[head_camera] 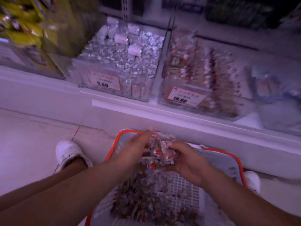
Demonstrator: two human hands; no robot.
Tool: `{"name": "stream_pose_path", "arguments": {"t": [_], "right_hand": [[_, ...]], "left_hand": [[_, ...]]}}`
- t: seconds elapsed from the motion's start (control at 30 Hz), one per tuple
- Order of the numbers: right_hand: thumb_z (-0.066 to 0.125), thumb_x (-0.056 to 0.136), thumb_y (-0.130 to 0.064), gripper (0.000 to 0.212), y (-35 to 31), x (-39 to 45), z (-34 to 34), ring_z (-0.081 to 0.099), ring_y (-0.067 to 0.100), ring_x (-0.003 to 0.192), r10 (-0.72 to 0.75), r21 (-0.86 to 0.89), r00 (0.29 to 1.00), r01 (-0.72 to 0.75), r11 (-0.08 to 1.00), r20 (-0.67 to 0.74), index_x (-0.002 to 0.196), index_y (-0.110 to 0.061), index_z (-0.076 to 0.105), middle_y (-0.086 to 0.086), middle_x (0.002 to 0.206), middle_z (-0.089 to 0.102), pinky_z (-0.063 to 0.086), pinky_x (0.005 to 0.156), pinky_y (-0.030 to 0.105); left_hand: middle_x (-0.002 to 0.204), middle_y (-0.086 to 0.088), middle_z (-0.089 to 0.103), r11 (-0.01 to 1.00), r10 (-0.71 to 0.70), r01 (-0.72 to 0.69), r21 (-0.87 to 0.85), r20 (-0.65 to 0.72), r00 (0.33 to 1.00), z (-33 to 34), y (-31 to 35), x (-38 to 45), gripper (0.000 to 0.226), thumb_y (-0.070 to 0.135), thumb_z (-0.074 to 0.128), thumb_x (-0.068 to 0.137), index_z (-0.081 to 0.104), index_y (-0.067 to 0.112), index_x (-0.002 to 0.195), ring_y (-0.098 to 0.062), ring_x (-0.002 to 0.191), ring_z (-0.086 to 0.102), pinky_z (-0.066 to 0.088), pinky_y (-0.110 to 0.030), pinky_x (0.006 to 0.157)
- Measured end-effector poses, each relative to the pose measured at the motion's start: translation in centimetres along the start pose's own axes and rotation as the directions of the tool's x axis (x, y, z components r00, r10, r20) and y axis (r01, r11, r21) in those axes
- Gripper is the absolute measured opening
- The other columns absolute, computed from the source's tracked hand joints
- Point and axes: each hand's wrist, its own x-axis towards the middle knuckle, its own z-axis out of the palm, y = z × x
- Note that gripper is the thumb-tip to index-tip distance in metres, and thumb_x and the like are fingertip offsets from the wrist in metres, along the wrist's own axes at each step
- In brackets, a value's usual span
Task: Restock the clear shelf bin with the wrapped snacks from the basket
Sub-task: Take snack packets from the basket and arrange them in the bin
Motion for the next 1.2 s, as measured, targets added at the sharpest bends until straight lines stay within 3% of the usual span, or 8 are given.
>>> {"name": "stream_pose_path", "arguments": {"t": [0.13,0.37,0.57,0.63,0.73,0.9,1.0,1.2], "right_hand": [[0.062,0.082,-0.010,0.037,-4.9,-7.3,1.7,0.069,0.036,0.087,-0.245,-0.050,0.970,0.244,0.968,-0.002,0.118,-0.001,0.063,0.026,0.110,0.068,0.058,0.069,0.049],[0.057,0.093,-0.017,0.019,-5.6,-9.9,3.3,0.071,0.030,0.094,-0.464,-0.317,0.839,0.374,0.871,-0.284,0.106,-0.024,0.068,0.008,0.097,0.075,0.056,0.088,0.055],[0.053,0.098,-0.017,0.020,-6.3,-8.5,3.1,0.074,0.026,0.080,-0.410,-0.275,0.887,0.349,0.896,-0.211,0.110,-0.022,0.068,0.010,0.094,0.076,0.061,0.063,0.042],[0.051,0.099,-0.012,0.027,-7.2,-8.2,2.1,0.073,0.024,0.076,-0.436,-0.234,0.879,0.391,0.890,-0.191,0.120,-0.022,0.065,0.013,0.096,0.075,0.058,0.058,0.033],[0.052,0.099,-0.010,0.046,-7.8,-7.7,0.8,0.074,0.019,0.075,-0.462,-0.235,0.857,0.413,0.880,-0.227,0.139,-0.032,0.051,0.007,0.096,0.076,0.058,0.059,0.031],[0.056,0.094,-0.020,0.021,-6.7,-7.2,1.0,0.072,0.016,0.069,-0.384,-0.150,0.868,0.354,0.923,-0.314,0.102,-0.029,0.073,0.004,0.087,0.077,0.052,0.055,0.029],[0.069,0.086,-0.034,0.021,-6.4,-7.7,0.8,0.072,0.020,0.077,-0.361,-0.075,0.909,0.353,0.933,-0.208,0.106,-0.029,0.074,0.007,0.092,0.076,0.053,0.059,0.031],[0.076,0.074,-0.041,0.044,-7.3,-8.8,0.3,0.072,0.024,0.084,-0.436,-0.140,0.881,0.416,0.899,-0.186,0.115,-0.027,0.068,0.012,0.103,0.075,0.051,0.058,0.035]], "left_hand": [[0.099,-0.012,0.077,0.975,-0.058,0.137,-0.172,0.400,0.915,4.6,3.1,-4.4,0.056,0.065,0.051,0.090,0.077,0.019,0.109,-0.028,0.084,0.075,0.061,-0.046,0.073],[0.097,-0.020,0.074,0.979,0.089,-0.055,-0.197,0.170,0.981,7.4,5.1,-7.6,0.028,0.028,0.056,0.099,0.071,0.008,0.111,-0.033,0.072,0.071,0.061,-0.049,0.063],[0.117,-0.025,0.069,0.959,0.141,-0.111,-0.262,0.098,0.985,7.2,5.0,-4.6,0.031,0.016,0.057,0.096,0.067,0.001,0.121,-0.043,0.107,0.066,0.059,-0.053,0.082],[0.117,-0.025,0.069,0.937,0.196,-0.154,-0.314,0.106,0.975,7.2,5.1,-3.8,0.038,0.014,0.067,0.087,0.064,0.001,0.123,-0.043,0.107,0.066,0.052,-0.061,0.094],[0.109,-0.020,0.074,0.916,0.243,-0.221,-0.333,0.025,0.970,7.9,5.0,-3.2,0.045,0.010,0.074,0.076,0.066,0.009,0.120,-0.034,0.092,0.072,0.056,-0.048,0.082],[0.096,-0.012,0.077,0.908,0.298,-0.345,-0.239,-0.209,0.931,9.6,3.3,-2.7,0.052,0.011,0.083,0.061,0.070,0.019,0.110,-0.032,0.086,0.075,0.059,-0.044,0.077],[0.098,-0.011,0.077,0.905,0.336,-0.362,-0.223,-0.143,0.931,9.1,3.7,-2.3,0.052,0.012,0.085,0.061,0.071,0.022,0.110,-0.029,0.082,0.074,0.056,-0.032,0.063],[0.106,-0.004,0.076,0.880,0.470,-0.474,0.035,0.085,0.878,8.1,5.1,-2.6,0.046,0.014,0.082,0.072,0.071,0.037,0.110,-0.022,0.093,0.073,0.058,-0.032,0.068]]}}
